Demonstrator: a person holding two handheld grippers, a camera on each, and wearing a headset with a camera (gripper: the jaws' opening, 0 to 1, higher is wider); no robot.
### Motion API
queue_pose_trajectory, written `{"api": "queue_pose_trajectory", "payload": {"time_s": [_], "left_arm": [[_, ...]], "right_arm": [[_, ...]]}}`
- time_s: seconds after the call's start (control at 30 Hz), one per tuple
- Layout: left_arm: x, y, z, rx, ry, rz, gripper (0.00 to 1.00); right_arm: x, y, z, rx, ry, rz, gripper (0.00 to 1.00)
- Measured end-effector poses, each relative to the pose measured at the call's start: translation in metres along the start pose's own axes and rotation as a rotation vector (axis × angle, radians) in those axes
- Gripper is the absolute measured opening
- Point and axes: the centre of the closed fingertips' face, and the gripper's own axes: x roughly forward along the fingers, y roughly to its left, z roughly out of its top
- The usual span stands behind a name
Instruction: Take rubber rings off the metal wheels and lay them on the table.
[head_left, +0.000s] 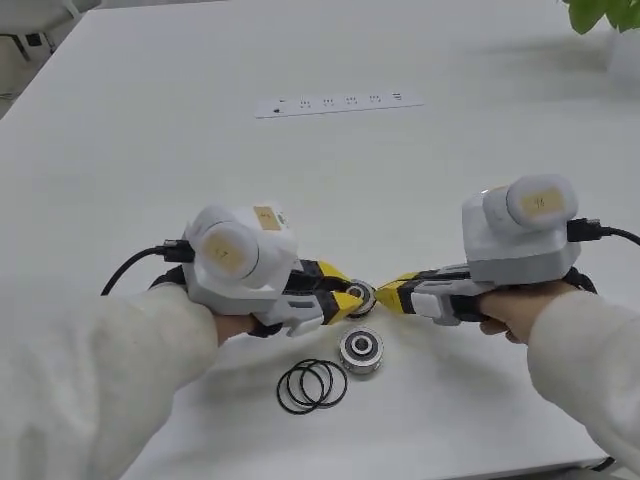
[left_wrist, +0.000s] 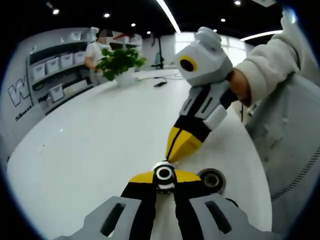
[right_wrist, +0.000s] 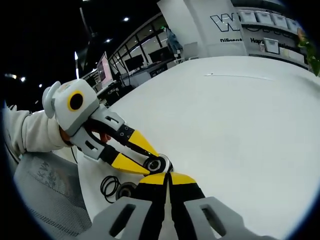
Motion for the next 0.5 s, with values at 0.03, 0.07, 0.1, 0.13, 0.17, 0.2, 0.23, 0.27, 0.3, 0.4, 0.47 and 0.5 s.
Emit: {"api": "queue_pose_trajectory", "payload": {"time_s": [0.03, 0.07, 0.1, 0.13, 0.17, 0.2, 0.23, 0.27, 0.3, 0.4, 0.47, 0.5], "left_arm": [[0.0001, 0.0002, -0.0001, -0.002, -0.001, 0.000, 0.14], [0.0001, 0.0003, -0.0001, -0.002, -0.001, 0.001, 0.14], [0.0000, 0.0003, -0.0001, -0.003, -0.002, 0.001, 0.14], [0.0000, 0.0003, -0.0001, -0.003, -0.003, 0.001, 0.14], [0.0000, 0.0003, -0.0002, -0.004, -0.003, 0.002, 0.14], [-0.0001, 0.0003, -0.0003, -0.005, -0.004, 0.002, 0.14], [0.0000, 0.0002, -0.0002, -0.005, -0.005, 0.003, 0.14], [0.0000, 0.0001, -0.0001, -0.005, -0.006, 0.004, 0.14], [0.0000, 0.0003, -0.0001, -0.005, -0.007, 0.005, 0.14], [-0.0002, 0.0001, -0.0001, -0.007, -0.007, 0.007, 0.14], [-0.0003, 0.0000, -0.0001, -0.009, -0.009, 0.009, 0.14], [-0.0004, 0.0001, -0.0002, -0.010, -0.011, 0.011, 0.14]], "right_arm": [[-0.0001, 0.0000, 0.0002, 0.000, -0.001, 0.000, 0.00], [0.0000, 0.0002, 0.0005, 0.002, -0.002, 0.001, 0.00], [-0.0002, 0.0005, 0.0008, 0.006, -0.003, 0.001, 0.00], [0.0000, 0.0004, 0.0011, 0.009, -0.004, 0.001, 0.00], [-0.0002, 0.0006, 0.0014, 0.011, -0.005, 0.001, 0.00], [0.0000, -0.0002, 0.0014, 0.016, -0.004, 0.000, 0.00], [-0.0001, -0.0004, 0.0015, 0.022, -0.005, 0.000, 0.00], [-0.0001, -0.0003, 0.0015, 0.031, -0.006, 0.002, 0.00], [-0.0003, -0.0002, 0.0018, 0.041, -0.008, 0.004, 0.00], [0.0000, 0.0009, 0.0024, 0.041, -0.009, 0.003, 0.00], [0.0005, 0.0031, 0.0034, 0.042, -0.012, 0.008, 0.00], [0.0007, 0.0031, 0.0035, 0.033, -0.010, 0.005, 0.00]]}}
